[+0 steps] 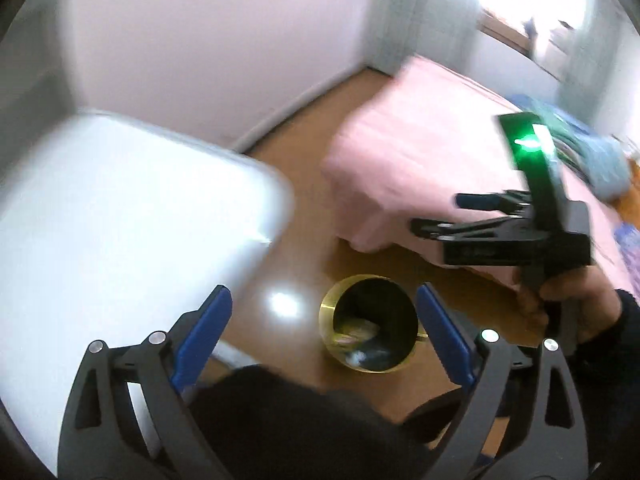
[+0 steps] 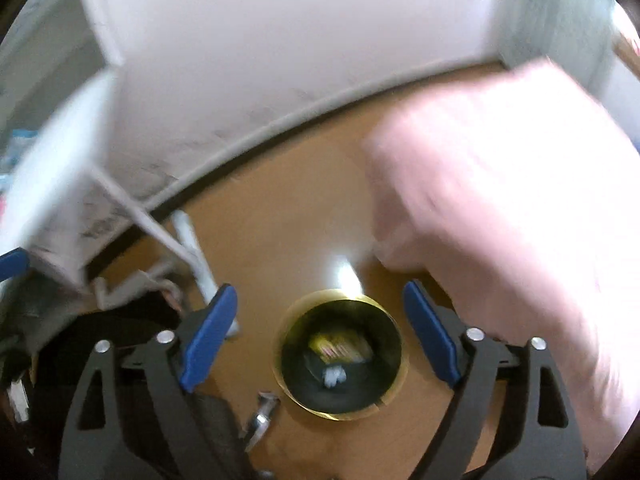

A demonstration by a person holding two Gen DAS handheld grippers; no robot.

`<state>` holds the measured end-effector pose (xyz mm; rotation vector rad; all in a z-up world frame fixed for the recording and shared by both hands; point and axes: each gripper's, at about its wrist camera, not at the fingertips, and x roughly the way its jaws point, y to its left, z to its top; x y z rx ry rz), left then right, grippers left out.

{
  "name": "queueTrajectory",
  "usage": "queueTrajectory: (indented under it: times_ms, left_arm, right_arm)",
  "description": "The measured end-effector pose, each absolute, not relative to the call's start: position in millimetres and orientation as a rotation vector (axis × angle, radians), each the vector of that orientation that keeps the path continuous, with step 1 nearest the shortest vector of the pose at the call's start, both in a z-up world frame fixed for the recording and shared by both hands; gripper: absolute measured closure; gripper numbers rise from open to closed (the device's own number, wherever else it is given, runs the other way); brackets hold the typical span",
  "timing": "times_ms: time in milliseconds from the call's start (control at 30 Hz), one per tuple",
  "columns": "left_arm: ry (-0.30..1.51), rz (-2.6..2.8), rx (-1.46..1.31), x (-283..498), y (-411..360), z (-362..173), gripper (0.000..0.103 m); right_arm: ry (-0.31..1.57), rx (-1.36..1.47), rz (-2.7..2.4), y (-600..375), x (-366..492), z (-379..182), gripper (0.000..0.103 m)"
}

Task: Collect trash
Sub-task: 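Grasp the crumpled blue-white wrapper with the left tool while the right tool grasps the yellow tube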

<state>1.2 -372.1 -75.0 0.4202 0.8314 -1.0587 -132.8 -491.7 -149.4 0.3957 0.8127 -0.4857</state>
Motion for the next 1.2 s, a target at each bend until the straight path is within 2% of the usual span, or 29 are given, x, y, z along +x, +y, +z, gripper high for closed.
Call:
queueTrajectory:
  times_ms: [233,433,600,767,900,967,1033,1100,1200]
  left_arm:
    - [0.753,-0.653,0.31,69,-196,-28,0.012]
    - [0.812,-0.324,0.164,94,-41,-40,0.012]
    - [0.872,-0.22,0.03,98,35,-56,0.012]
    - [0.886,-0.233,-0.005,117,46,-57,0.012]
    - [0.891,-0.266,0.02,138,29,-55,0.012]
    - [0.883,-0.297,0.032,149,16,-51,0.012]
    - [0.881,-0.307,0.044,163,2,-48,0.012]
    - [0.894,-0.333,0.023,175,-6,-47,0.012]
    - [0.93,-0.357,-0.023,192,-17,-48,0.012]
  right_arm:
    - [0.763,0.238,-0.022,-350,-11,-85,0.016]
    - [0.79,0.135,0.282,-231,93,-60,0.016]
    - [0.828,0.174,0.356,-194,155,-55,0.019]
    - [0.881,0.255,0.385,-192,190,-62,0.039]
    - [0.892,0.259,0.396,-184,206,-62,0.047]
    - [0.896,0.254,0.404,-179,206,-64,0.056]
    - [0.9,0.243,0.402,-176,206,-65,0.06]
    - [0.904,0.239,0.407,-176,206,-67,0.077]
    - [0.873,0.272,0.431,-182,201,-63,0.082]
